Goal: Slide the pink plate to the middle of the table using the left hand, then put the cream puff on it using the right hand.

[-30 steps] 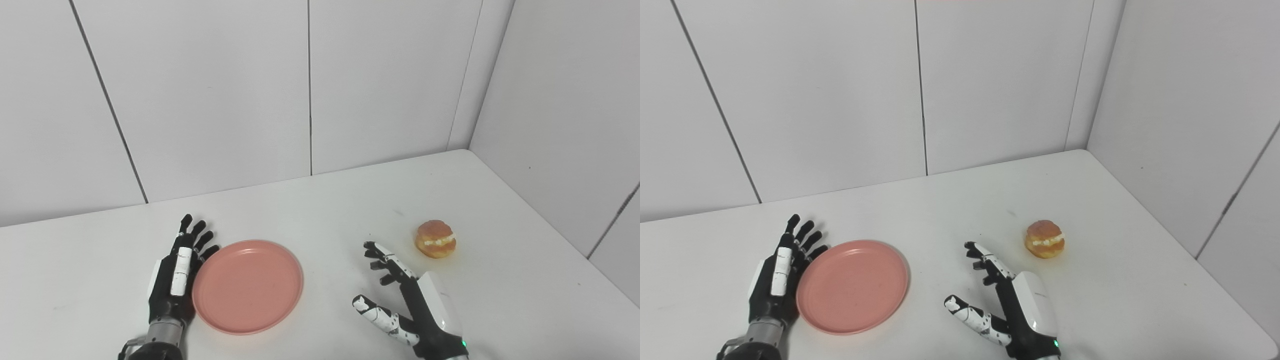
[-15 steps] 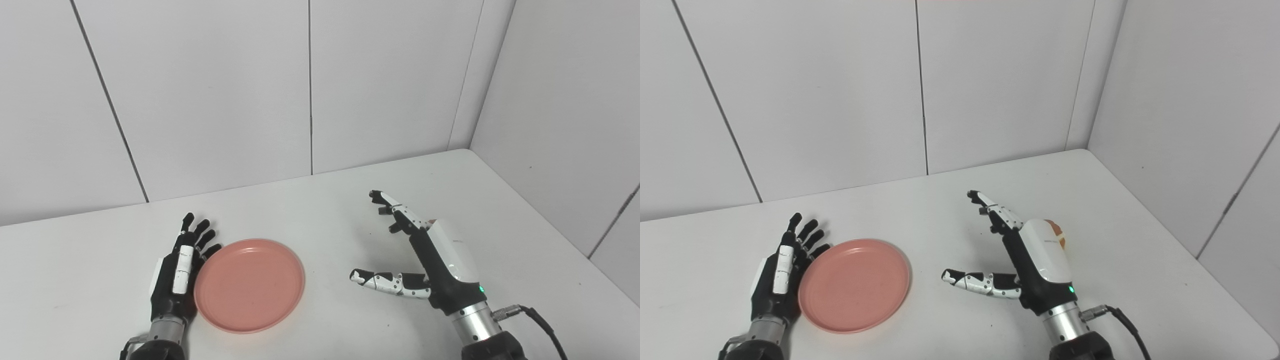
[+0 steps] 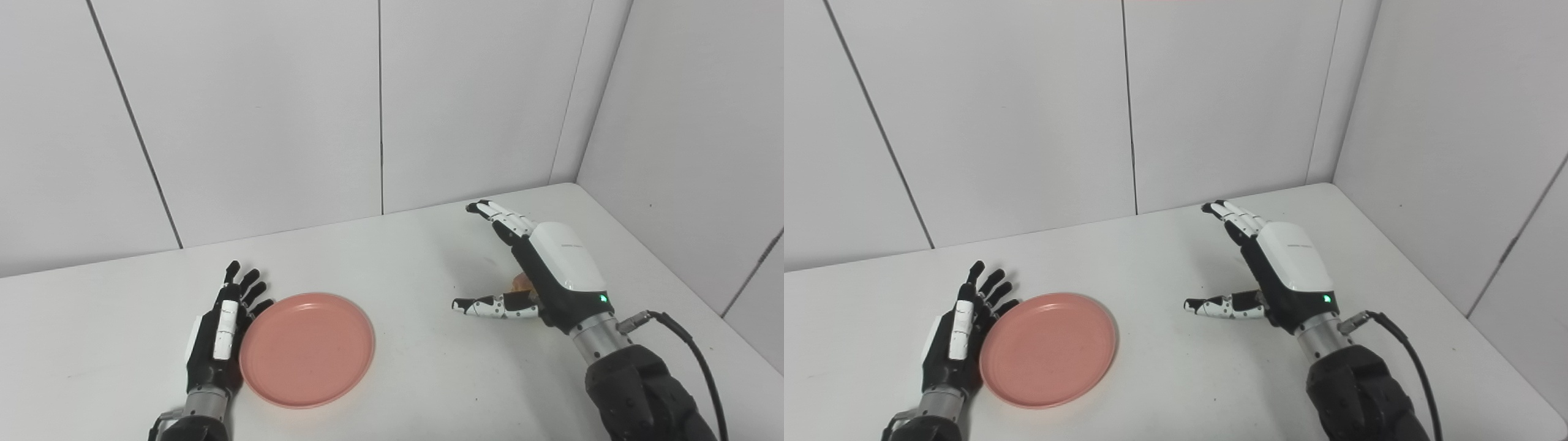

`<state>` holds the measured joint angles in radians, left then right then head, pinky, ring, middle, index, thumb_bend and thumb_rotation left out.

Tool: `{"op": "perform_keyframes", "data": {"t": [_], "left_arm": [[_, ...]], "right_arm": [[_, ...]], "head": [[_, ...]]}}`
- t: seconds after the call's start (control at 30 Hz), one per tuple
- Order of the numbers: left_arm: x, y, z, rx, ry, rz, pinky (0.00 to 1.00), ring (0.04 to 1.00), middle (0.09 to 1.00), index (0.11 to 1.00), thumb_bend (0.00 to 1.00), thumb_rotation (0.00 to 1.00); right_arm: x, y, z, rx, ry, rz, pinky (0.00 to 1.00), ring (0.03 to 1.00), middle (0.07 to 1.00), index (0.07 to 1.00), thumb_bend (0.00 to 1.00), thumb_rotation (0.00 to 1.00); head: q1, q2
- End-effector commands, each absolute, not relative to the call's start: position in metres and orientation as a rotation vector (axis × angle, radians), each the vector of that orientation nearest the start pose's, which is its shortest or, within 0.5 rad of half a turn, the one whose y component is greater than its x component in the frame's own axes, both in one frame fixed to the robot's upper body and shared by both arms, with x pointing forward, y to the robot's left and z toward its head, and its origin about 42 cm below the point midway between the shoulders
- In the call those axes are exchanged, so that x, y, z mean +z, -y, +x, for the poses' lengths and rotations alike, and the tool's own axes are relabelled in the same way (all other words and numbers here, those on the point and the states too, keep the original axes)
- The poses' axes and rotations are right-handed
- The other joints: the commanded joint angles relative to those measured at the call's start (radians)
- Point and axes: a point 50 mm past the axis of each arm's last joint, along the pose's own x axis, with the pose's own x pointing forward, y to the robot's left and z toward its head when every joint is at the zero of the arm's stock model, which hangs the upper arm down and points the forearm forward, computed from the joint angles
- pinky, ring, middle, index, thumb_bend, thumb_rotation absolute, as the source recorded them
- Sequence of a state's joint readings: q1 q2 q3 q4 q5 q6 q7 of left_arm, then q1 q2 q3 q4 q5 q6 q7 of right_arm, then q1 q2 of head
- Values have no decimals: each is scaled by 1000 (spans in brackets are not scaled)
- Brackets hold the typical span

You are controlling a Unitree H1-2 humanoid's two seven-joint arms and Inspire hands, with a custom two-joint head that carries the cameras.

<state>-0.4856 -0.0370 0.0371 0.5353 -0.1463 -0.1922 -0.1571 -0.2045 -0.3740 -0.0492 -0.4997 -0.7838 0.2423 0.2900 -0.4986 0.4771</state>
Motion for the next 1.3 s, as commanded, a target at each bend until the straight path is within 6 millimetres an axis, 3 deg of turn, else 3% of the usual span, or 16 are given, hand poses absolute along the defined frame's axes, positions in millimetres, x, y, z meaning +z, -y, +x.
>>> {"op": "perform_keyframes", "data": {"t": [0.0, 0.17, 0.27, 0.37, 0.67, 1.03, 1.27], "left_arm": [[95, -152, 408, -232, 51, -170, 792, 893, 915, 1000, 990, 865], [95, -154, 409, -235, 54, -165, 796, 896, 916, 1000, 973, 861], [96, -154, 409, -238, 54, -172, 813, 903, 921, 1000, 983, 851], [95, -155, 410, -240, 54, -167, 810, 902, 922, 1000, 982, 850], [94, -152, 411, -244, 50, -162, 805, 894, 917, 1000, 959, 850], [95, -153, 410, -248, 53, -156, 803, 897, 922, 1000, 963, 855], [95, -150, 408, -252, 56, -162, 804, 897, 919, 1000, 922, 850]], "right_arm": [[306, 304, 311, -115, 293, -1212, 852, 905, 912, 861, 1000, 335], [317, 320, 323, -78, 197, -1288, 768, 861, 878, 839, 1000, 281], [322, 328, 330, -61, 154, -1318, 637, 832, 881, 834, 1000, 268], [327, 337, 337, -51, 121, -1336, 582, 813, 877, 827, 1000, 253], [337, 356, 354, 18, -3, -1425, 576, 788, 860, 818, 1000, 335], [333, 360, 376, 67, -152, -1479, 618, 820, 868, 810, 1000, 261], [328, 363, 392, 118, -222, -1507, 615, 793, 854, 805, 1000, 226]], "head": [[1, 2], [3, 2], [5, 2], [5, 0], [18, -1], [22, -1], [26, -1]]}}
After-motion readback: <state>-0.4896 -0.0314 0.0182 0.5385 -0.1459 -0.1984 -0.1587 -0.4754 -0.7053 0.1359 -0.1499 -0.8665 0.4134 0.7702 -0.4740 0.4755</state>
